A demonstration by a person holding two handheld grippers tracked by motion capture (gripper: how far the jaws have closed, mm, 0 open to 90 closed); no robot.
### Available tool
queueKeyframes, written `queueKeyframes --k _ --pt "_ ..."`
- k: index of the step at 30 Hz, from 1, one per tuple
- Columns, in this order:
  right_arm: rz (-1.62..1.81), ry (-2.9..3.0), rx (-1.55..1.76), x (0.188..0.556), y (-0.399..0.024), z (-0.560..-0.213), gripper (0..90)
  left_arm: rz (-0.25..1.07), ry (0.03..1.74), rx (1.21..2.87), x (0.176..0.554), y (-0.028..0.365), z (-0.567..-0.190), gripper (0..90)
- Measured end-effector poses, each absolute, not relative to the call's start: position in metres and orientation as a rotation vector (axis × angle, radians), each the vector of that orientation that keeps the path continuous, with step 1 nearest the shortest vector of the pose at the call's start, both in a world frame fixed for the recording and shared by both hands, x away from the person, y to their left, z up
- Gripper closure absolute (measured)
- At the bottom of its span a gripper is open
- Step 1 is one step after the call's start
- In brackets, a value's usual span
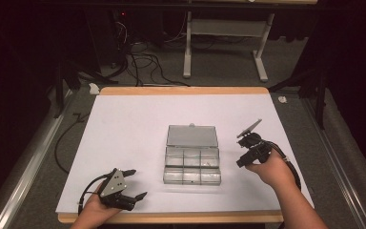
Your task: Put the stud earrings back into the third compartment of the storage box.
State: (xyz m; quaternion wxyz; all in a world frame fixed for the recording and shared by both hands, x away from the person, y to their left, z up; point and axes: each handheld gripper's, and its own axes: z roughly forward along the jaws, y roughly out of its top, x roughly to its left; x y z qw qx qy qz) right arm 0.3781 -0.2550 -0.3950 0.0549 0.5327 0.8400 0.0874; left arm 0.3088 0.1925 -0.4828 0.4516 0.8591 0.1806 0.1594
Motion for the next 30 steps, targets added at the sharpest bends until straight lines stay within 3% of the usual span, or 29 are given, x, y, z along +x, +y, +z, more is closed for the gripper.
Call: queueKeyframes --k 26,30 --pt "0.803 2.161 1.576 0.308 -0.279 -0.461 37.7 0.406 0.45 2.112 0.308 0.193 -0.483 15.3" --pt "0.818 2.107 1.531 0.296 -0.278 -0.458 33.2 0.374 0.484 2.072 0.311 0.198 -0.482 15.3"
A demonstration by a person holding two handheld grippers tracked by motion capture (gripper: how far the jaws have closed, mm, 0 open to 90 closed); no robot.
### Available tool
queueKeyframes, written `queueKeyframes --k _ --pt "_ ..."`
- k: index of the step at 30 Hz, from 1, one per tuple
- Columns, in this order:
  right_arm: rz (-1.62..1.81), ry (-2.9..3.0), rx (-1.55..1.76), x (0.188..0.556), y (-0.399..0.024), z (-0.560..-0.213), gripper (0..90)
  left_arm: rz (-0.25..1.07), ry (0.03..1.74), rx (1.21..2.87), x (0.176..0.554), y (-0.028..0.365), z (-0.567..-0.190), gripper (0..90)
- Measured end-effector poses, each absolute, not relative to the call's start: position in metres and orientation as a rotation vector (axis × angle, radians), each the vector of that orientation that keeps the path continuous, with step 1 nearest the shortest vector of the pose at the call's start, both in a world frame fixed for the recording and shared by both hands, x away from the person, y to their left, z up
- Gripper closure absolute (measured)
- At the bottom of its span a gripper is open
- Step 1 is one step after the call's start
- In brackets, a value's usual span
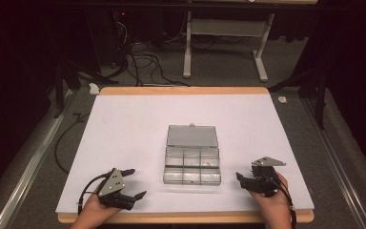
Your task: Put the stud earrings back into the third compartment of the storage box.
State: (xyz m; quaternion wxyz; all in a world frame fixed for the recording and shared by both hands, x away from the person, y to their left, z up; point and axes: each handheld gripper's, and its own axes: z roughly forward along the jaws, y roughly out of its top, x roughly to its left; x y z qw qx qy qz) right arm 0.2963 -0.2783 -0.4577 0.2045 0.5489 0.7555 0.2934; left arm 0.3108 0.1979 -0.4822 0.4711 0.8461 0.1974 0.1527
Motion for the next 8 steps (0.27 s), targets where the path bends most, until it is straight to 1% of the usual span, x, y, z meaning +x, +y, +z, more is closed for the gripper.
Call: queueKeyframes --k 3,8 --pt "0.844 2.092 1.534 0.2982 -0.2796 -0.4653 30.6 0.362 0.505 2.062 0.3122 0.1989 -0.4822 15.3" --pt "0.831 2.098 1.538 0.3052 -0.2827 -0.4686 27.5 0.383 0.507 2.085 0.3116 0.1961 -0.4826 15.3"
